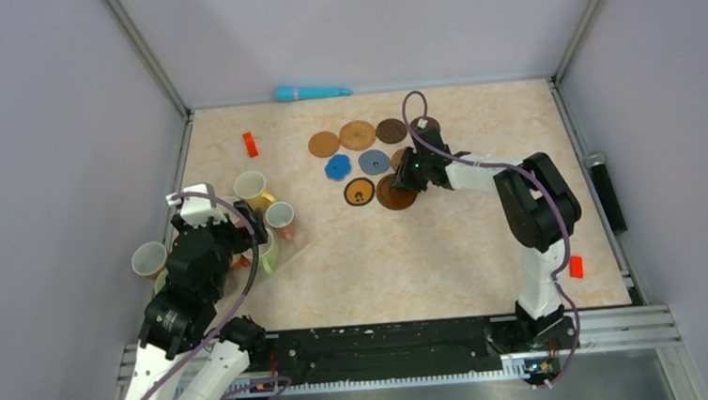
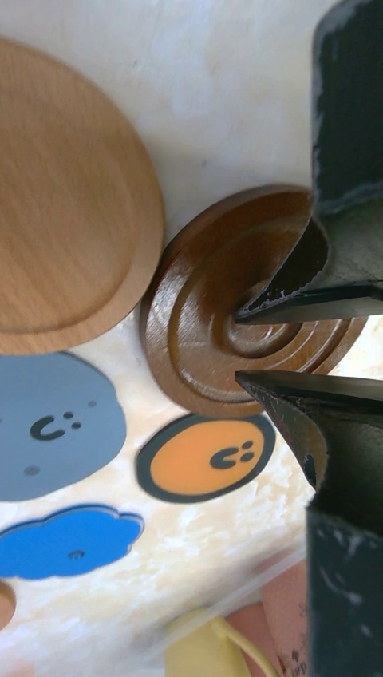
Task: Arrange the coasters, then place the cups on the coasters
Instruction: Move the coaster to the center of the board, then pick up the cup from the tray.
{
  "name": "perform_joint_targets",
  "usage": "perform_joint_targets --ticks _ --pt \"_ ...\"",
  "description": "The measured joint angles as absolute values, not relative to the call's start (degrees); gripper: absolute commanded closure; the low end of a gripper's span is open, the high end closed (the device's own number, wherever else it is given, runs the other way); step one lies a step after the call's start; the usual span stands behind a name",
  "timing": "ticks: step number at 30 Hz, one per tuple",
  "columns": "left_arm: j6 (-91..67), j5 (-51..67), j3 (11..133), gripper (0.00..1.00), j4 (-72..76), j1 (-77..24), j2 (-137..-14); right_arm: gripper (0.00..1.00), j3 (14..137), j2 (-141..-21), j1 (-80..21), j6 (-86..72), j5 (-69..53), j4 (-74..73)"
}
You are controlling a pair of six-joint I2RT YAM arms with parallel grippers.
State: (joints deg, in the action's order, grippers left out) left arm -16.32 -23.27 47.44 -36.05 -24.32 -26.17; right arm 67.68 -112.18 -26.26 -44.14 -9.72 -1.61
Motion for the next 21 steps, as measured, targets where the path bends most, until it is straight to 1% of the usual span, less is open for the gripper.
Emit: perform_joint_targets --ticks 4,5,7,10,13,16,17,18,21 --pt "-16.3 -23.3 47.4 0.06 -36.1 -24.3 -26.2 0.67 67.7 -110.0 -26.3 -41.7 -7.2 -6.3" --pt "-16.3 -23.3 47.4 0.06 -36.1 -24.3 -26.2 0.65 67.7 -109.1 -26.3 -40.9 -6.5 -7.7" --pt "-16.3 -23.3 47.4 0.06 -36.1 -24.3 -26.2 0.56 67.7 -107.0 -26.3 -39.6 -5.6 -9.7" --pt "-16.3 -23.4 47.4 0.06 -36.1 -24.3 -26.2 0.47 67.4 -102.7 -26.3 -37.5 -4.8 -11.5" --pt "-16.3 -23.4 47.4 0.06 -36.0 -24.3 -26.5 0.37 65.2 -95.9 -26.3 -35.0 -4.1 -12.0" --pt "-16.3 -23.4 47.4 0.05 -36.1 -24.3 -27.6 0.16 62.6 -88.1 -26.8 -32.3 -2.9 -13.4" --pt "-16.3 -23.4 47.4 0.04 -36.1 -24.3 -28.0 0.05 61.8 -85.6 -27.1 -31.4 -2.2 -13.8" --pt "-16.3 -23.4 47.4 0.03 -36.1 -24.3 -28.3 0.02 60.9 -82.8 -27.6 -30.4 -1.3 -14.4" --pt "-16.3 -23.7 47.4 0.01 -36.1 -24.3 -29.5 0.01 58.0 -75.8 -28.8 -28.5 0.6 -15.6"
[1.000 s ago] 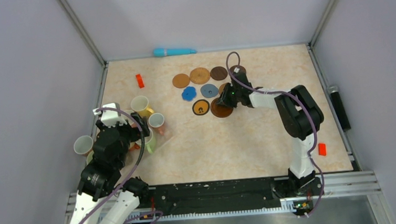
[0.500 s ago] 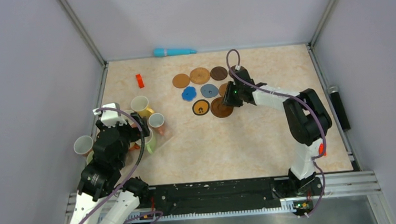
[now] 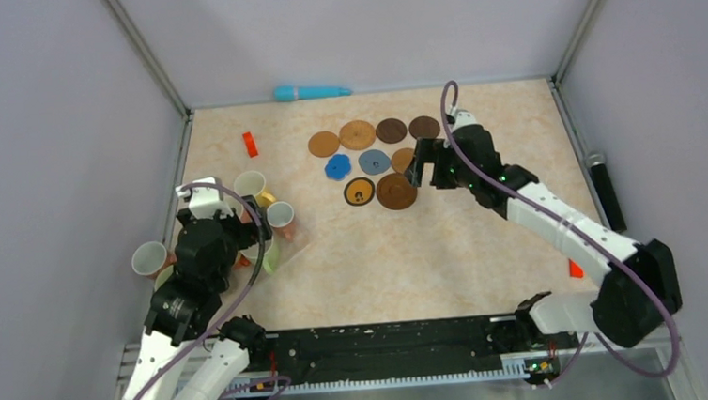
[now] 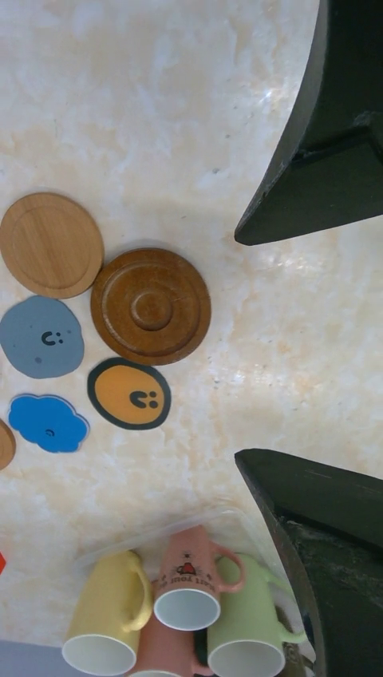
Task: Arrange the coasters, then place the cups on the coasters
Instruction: Pick up the cup from the tray.
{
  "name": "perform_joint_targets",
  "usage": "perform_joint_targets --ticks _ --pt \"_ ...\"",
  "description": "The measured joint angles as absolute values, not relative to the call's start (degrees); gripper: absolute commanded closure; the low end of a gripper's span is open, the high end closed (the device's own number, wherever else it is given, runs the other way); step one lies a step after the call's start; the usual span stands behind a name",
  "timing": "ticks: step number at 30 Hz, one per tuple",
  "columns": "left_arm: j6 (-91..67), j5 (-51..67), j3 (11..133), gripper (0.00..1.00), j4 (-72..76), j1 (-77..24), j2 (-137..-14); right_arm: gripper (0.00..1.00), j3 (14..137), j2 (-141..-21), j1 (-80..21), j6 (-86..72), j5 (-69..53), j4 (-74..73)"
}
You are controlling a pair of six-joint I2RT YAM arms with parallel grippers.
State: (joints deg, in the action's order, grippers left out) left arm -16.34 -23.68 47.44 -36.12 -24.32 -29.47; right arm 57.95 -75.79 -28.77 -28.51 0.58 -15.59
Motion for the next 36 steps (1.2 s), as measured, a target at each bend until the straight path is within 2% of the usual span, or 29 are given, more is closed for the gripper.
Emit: perform_joint_targets --ticks 8,11,23,31,36 --pt "-18.1 -25.4 47.5 0.01 -37.2 -24.3 -32.0 0.01 48.6 -60.0 -29.1 -27.2 3.8 -17.1" --pt "-19.4 -26.0 48.1 0.07 -38.4 -24.3 -33.7 0.01 44.6 -56.7 -29.1 -27.2 4.5 -16.7" --pt "-21.3 -32.3 51.3 0.25 -44.2 -22.7 -44.6 0.07 42.7 -54.7 -29.1 -25.4 5.0 -17.5" --pt "-20.8 -30.6 54.6 0.29 -44.1 -18.5 -50.5 0.08 40.7 -52.4 -29.1 -25.2 3.3 -17.3" --pt "-19.8 -24.8 54.7 0.29 -43.1 -18.0 -53.4 0.14 40.1 -52.3 -29.1 -25.6 2.0 -17.2"
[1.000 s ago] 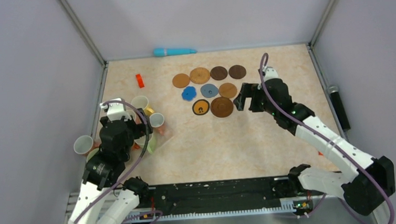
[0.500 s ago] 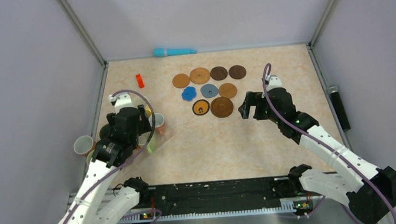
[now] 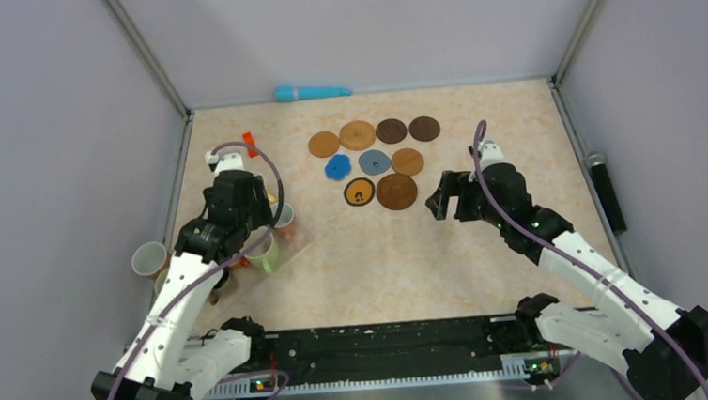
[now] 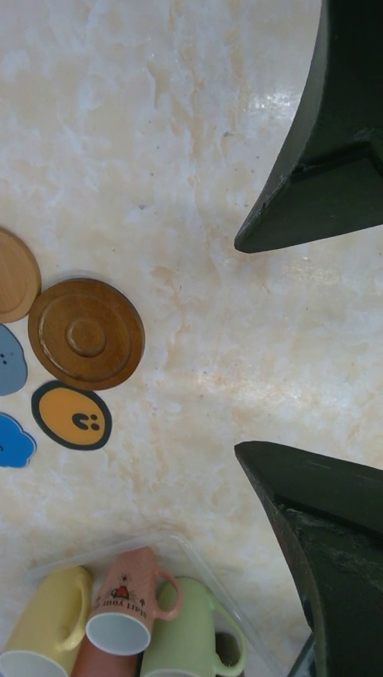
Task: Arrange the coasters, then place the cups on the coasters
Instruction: Pick up the cup from the tray.
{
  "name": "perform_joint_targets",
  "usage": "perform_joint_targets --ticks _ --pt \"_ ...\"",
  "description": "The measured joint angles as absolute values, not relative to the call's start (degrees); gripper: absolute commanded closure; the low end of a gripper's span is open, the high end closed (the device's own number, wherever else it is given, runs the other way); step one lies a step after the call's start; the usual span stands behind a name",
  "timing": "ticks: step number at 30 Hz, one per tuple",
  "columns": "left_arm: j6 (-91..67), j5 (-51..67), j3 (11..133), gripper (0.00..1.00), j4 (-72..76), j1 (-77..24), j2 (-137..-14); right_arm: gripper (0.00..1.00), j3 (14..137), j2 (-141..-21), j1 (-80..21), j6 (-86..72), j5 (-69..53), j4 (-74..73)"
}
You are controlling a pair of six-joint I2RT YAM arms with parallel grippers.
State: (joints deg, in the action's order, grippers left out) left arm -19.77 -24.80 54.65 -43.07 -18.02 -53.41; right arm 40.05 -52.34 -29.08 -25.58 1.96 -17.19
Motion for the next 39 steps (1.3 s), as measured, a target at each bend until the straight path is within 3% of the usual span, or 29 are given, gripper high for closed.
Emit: perform_joint_targets --ticks 8,19,25,39 --pt "-18.0 -20.6 57.8 0.3 -40.4 -12.4 -62.3 0.2 39.7 -52.3 -29.1 -28.8 -3.9 -15.4" --pt "-17.8 -16.3 69.4 0.46 -36.3 -1.2 -77.7 0.21 37.9 -50.7 -29.1 -31.9 -8.6 -14.0" --pt "-17.8 -10.9 70.9 0.49 -33.7 4.3 -84.3 0.22 37.9 -50.3 -29.1 -32.8 -10.1 -13.1" --pt "-16.3 -5.0 75.9 0.61 -34.2 7.0 -95.6 0.22 37.9 -49.5 -29.1 -32.8 -10.7 -13.3"
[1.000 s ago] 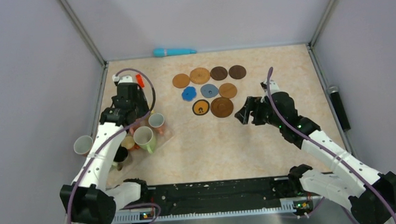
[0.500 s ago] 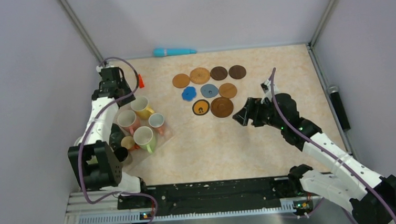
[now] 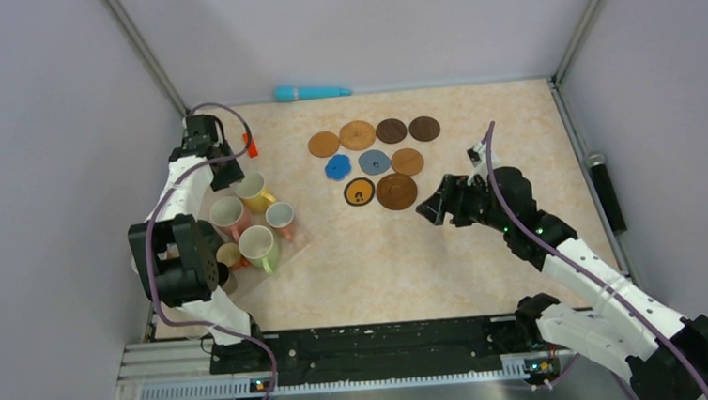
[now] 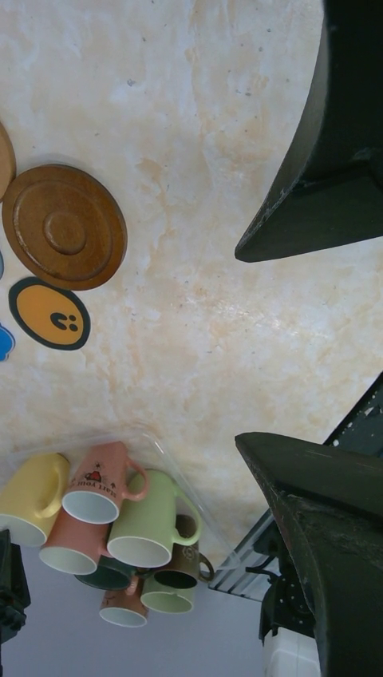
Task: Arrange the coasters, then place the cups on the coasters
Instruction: Pick up the cup from the tray, then place the cup on the coaster.
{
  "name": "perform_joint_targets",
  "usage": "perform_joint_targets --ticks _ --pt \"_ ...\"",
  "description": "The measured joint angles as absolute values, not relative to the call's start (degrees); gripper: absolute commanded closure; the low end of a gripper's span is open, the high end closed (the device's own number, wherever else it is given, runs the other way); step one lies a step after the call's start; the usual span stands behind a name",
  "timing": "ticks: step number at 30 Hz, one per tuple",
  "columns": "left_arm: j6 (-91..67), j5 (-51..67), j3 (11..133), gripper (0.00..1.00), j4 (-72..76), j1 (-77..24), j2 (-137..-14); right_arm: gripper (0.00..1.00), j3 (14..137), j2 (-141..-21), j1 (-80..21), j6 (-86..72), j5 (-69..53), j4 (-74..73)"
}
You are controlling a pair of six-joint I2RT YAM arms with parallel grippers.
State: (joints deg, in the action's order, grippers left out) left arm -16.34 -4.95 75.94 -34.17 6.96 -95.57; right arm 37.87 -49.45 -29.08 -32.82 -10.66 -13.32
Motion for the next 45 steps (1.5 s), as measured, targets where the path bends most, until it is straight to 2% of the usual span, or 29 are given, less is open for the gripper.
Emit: perform_joint_targets --ticks 6,14,24,33,37,45 --pt "-16.3 -3.7 78.2 0.73 -36.5 7.0 -99.2 0.22 37.9 -49.5 -29.1 -32.8 -10.6 -13.3" --pt "-14.7 -2.7 79.7 1.0 -38.9 7.0 -99.2 0.22 37.9 -49.5 -29.1 -32.8 -10.6 -13.3" --pt "-14.4 1.0 82.2 1.0 -42.9 6.9 -98.2 0.22 37.9 -49.5 -29.1 -32.9 -10.6 -14.6" --pt "-15.2 4.1 84.3 1.0 -45.0 2.8 -92.0 0.24 41.5 -49.9 -29.1 -32.0 -9.0 -18.3" --pt "-15.3 3.9 84.0 1.0 -45.6 -2.7 -88.6 0.31 44.3 -50.5 -29.1 -29.7 -8.9 -18.3" --pt "-17.6 2.7 81.1 1.0 -45.7 -21.1 -82.1 0.4 45.6 -53.4 -29.1 -27.4 -9.2 -18.6"
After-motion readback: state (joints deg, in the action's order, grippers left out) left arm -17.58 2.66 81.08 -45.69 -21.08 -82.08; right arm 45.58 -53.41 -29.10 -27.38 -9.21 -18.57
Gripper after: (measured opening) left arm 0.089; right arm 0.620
